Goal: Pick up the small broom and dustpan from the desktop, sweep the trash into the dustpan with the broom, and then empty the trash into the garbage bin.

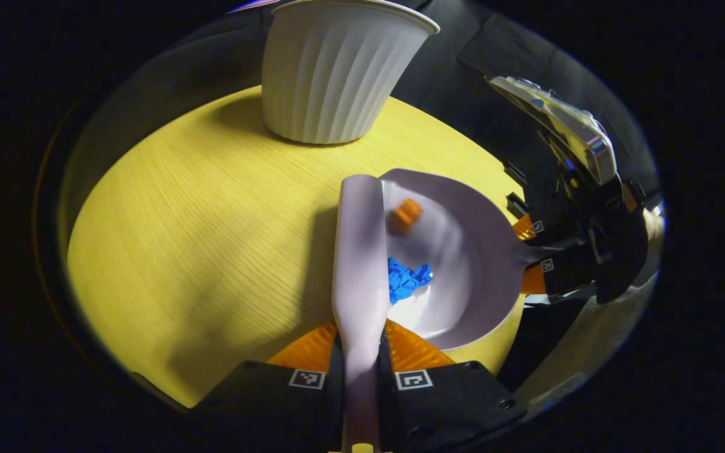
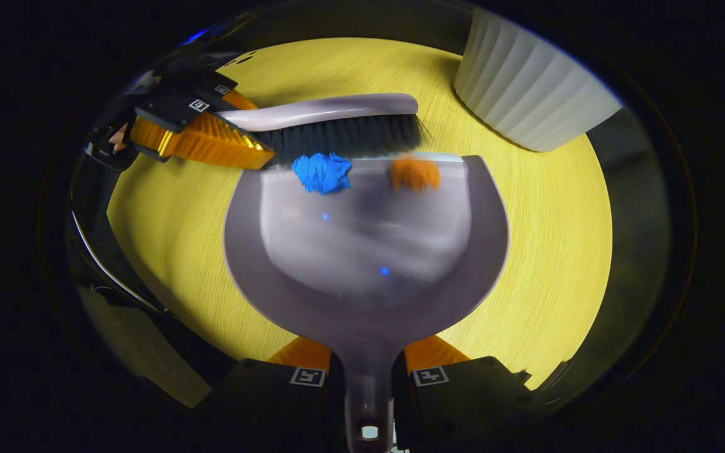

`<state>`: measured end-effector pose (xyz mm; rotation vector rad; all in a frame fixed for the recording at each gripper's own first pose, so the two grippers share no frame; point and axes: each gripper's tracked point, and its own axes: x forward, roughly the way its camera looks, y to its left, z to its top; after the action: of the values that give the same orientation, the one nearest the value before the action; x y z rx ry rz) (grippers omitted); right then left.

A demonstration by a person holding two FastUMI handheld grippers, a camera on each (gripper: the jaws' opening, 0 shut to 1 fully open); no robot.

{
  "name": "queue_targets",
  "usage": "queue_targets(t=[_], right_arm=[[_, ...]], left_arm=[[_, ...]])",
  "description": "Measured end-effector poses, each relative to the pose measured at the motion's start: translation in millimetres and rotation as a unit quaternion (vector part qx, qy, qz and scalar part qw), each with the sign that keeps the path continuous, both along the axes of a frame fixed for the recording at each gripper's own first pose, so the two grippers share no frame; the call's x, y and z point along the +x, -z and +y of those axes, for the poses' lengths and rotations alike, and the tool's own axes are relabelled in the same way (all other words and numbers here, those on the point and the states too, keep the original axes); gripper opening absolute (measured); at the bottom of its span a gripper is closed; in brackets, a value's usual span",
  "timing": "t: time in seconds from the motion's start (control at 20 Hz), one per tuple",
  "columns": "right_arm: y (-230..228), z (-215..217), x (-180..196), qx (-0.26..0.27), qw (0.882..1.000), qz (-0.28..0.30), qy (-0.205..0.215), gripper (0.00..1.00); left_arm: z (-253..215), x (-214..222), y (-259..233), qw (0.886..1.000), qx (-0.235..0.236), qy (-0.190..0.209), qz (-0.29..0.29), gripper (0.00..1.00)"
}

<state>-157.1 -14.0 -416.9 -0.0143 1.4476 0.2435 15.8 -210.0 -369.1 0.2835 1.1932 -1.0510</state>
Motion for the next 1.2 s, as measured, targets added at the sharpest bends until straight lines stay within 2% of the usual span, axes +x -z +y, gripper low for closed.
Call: queue_targets(t=[0.15, 0.4, 0.45, 0.55, 0.75, 0.8, 0.85, 0.9, 1.0, 1.1, 1.2], right_arm=[[-0.6, 0.1, -4.9, -0.003, 1.0, -0.006, 0.01, 0.35], [-16.8, -4.8, 0.8, 0.012, 0.998, -0.017, 0.062, 0.35], [-19.7, -7.7, 2.1, 0.007, 0.997, -0.022, 0.067, 0.35], [-12.1, -15.9, 3.3, -0.007, 0.998, -0.013, 0.06, 0.35], [-14.8, -8.0, -9.3, -0.009, 0.998, 0.009, 0.061, 0.35], [-16.2, -6.4, -12.9, -0.006, 0.998, 0.011, 0.058, 0.35], [-14.9, -6.0, -13.6, -0.003, 0.999, 0.013, 0.052, 0.35], [-14.8, -5.2, -14.7, 0.0, 0.999, 0.016, 0.044, 0.35], [-12.3, -3.9, -14.6, 0.003, 0.999, 0.022, 0.033, 0.35], [-13.2, -0.9, -13.1, 0.005, 0.999, 0.027, 0.028, 0.35], [-15.3, 0.4, -11.8, 0.009, 0.999, 0.031, 0.024, 0.35]], left_arm=[[4.1, 5.1, -8.6, 0.999, 0.0, -0.027, -0.018, 0.26], [41.8, 28.9, -39.6, 0.991, -0.001, -0.119, -0.068, 0.26], [48.4, 26.5, -42.2, 0.989, -0.012, -0.13, -0.062, 0.26], [46.5, 24.1, -37.8, 0.99, -0.031, -0.133, -0.044, 0.26], [51.4, 36.9, -51.1, 0.99, -0.02, -0.129, -0.056, 0.26], [56.6, 43.2, -49.9, 0.989, -0.006, -0.129, -0.067, 0.26], [63.4, 50.7, -47.6, 0.989, 0.01, -0.129, -0.076, 0.3], [71.4, 56.4, -48.0, 0.988, 0.024, -0.128, -0.083, 0.26], [81.5, 61.8, -45.3, 0.987, 0.05, -0.127, -0.086, 0.26], [95.4, 56.6, -39.1, 0.986, 0.084, -0.114, -0.086, 0.26], [98.3, 47.0, -30.3, 0.987, 0.096, -0.106, -0.072, 0.26]])
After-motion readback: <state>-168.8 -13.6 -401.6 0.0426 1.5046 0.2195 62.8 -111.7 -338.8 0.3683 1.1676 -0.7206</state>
